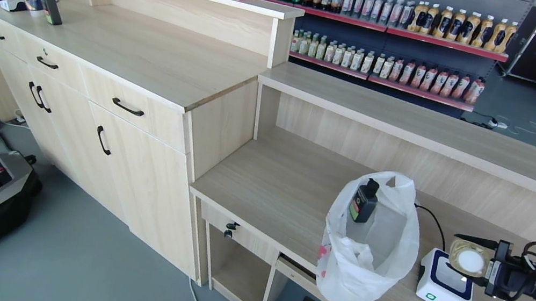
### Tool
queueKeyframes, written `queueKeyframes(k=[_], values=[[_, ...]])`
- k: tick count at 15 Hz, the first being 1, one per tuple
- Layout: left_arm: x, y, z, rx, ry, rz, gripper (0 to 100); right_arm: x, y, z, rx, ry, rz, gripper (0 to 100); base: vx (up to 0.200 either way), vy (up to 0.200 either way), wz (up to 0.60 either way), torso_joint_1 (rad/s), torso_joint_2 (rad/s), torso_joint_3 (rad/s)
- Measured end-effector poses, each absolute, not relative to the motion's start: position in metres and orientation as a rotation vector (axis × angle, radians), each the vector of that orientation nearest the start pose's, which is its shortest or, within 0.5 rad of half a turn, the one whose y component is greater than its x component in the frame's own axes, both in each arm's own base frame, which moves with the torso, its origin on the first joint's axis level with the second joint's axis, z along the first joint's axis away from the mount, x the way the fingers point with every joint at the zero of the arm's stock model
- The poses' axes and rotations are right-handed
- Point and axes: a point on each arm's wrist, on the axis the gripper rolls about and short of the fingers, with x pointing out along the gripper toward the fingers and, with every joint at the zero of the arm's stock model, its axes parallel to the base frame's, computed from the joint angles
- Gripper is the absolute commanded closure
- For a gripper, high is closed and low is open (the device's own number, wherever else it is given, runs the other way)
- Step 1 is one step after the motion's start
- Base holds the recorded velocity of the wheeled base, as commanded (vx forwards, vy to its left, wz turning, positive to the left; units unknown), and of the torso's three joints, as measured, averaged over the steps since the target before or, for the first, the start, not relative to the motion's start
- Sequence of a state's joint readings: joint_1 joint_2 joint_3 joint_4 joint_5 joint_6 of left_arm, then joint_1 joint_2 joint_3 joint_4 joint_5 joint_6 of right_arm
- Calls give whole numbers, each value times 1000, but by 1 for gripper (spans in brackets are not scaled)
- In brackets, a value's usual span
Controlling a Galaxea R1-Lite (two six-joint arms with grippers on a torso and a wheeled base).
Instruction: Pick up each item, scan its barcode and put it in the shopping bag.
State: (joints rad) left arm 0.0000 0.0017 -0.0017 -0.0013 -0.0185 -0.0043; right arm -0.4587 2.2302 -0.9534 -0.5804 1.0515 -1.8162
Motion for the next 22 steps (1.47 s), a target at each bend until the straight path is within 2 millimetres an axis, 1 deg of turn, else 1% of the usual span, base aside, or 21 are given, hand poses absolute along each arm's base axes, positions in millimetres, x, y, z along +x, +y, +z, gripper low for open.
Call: queueKeyframes(k=[5,11,17,20,22], values=[[-23,0,76,-4,-2,-19,0,356,-141,30,-1260,-174,812,100,0,0,0,0,0,0],[-23,0,76,-4,-2,-19,0,366,-138,27,-1267,-194,816,100,0,0,0,0,0,0],[-23,0,76,-4,-2,-19,0,372,-134,24,-1281,-218,815,100,0,0,0,0,0,0],[-23,0,76,-4,-2,-18,0,375,-132,25,-1268,-221,816,100,0,0,0,0,0,0],[-23,0,76,-4,-2,-19,0,377,-131,32,-1217,-203,809,100,0,0,0,0,0,0]])
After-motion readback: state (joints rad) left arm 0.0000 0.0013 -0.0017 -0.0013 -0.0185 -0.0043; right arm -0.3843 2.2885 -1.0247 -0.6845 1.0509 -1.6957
